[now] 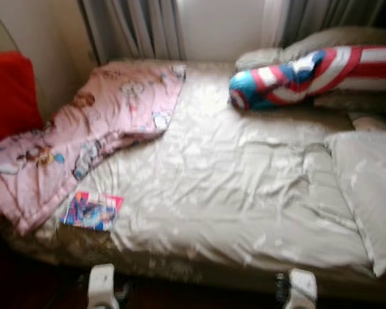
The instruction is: Clean up the room
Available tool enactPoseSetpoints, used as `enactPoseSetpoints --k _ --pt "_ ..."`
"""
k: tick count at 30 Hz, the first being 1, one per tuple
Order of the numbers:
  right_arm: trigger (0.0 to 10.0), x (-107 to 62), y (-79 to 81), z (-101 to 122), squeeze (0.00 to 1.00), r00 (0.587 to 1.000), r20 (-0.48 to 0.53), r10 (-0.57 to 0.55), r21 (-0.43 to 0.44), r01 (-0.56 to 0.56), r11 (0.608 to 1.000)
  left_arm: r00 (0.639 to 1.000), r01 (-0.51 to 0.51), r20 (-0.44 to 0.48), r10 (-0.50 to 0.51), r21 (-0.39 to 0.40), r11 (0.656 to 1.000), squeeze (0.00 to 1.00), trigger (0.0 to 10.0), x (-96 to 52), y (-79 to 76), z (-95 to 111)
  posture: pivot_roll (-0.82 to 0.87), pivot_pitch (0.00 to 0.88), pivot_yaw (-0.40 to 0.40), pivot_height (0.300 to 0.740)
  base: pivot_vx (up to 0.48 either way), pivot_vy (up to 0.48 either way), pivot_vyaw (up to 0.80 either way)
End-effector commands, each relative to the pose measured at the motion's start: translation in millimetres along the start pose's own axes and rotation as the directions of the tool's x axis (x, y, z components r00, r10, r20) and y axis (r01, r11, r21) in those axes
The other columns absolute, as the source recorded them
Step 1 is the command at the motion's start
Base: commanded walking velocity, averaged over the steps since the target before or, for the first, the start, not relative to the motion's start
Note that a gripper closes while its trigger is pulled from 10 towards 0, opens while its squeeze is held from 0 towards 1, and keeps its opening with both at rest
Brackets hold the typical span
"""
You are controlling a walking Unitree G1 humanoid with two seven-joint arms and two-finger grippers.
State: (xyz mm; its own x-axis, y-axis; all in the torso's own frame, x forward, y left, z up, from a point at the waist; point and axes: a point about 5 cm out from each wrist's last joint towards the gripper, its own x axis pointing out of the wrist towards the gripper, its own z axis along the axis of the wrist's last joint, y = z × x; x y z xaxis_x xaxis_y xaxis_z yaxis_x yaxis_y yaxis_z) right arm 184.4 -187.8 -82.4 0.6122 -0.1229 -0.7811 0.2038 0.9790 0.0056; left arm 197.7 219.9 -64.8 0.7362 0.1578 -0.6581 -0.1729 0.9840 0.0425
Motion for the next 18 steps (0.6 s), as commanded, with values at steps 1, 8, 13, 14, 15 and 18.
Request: enactPoseSetpoints --k 1,8,13,14,15,18 --pt "10.0 -1.0 -9.0 -3.6 0.00 1.000 -0.012 -0.022 -0.002 0.022 1.000 1.000 -0.009 -0.022 0.009 -0.005 1.000 0.00 10.0 -1.5 -0.4 -5.4 -0.03 0.071 0.045 0.740 0.000 0.382 0.00" --pt "10.0 -1.2 -8.5 -4.0 0.00 1.000 -0.012 -0.016 -0.006 0.016 1.000 1.000 -0.009 -0.024 0.008 -0.007 1.000 0.00 10.0 -1.2 -3.0 -5.5 -0.03 0.073 0.045 0.740 0.000 0.384 0.00" --pt "10.0 -1.4 -9.3 -4.9 0.00 1.000 -0.015 -0.014 -0.018 0.014 1.000 1.000 -0.007 -0.025 0.007 -0.012 1.000 0.00 10.0 -1.0 -4.7 -5.4 -0.04 0.075 0.042 0.740 0.000 0.382 0.00" --pt "10.0 -1.4 -9.7 -5.0 0.00 1.000 -0.015 -0.014 -0.022 0.013 1.000 1.000 -0.007 -0.025 0.007 -0.013 1.000 0.00 10.0 -1.0 -5.1 -5.4 -0.04 0.076 0.040 0.740 0.000 0.382 0.00" --pt "10.0 -1.5 -10.0 -5.0 0.00 1.000 -0.015 -0.012 -0.026 0.012 1.000 1.000 -0.007 -0.025 0.007 -0.014 1.000 0.00 10.0 -1.0 -5.6 -5.5 -0.04 0.077 0.040 0.740 0.000 0.382 0.00" --pt "10.0 -1.7 -12.1 -5.2 0.00 1.000 -0.015 -0.009 -0.039 0.009 0.999 1.000 -0.008 -0.027 0.007 -0.021 1.000 0.00 10.0 -1.0 -8.3 -6.2 -0.05 0.078 0.030 0.740 0.000 0.384 0.00"
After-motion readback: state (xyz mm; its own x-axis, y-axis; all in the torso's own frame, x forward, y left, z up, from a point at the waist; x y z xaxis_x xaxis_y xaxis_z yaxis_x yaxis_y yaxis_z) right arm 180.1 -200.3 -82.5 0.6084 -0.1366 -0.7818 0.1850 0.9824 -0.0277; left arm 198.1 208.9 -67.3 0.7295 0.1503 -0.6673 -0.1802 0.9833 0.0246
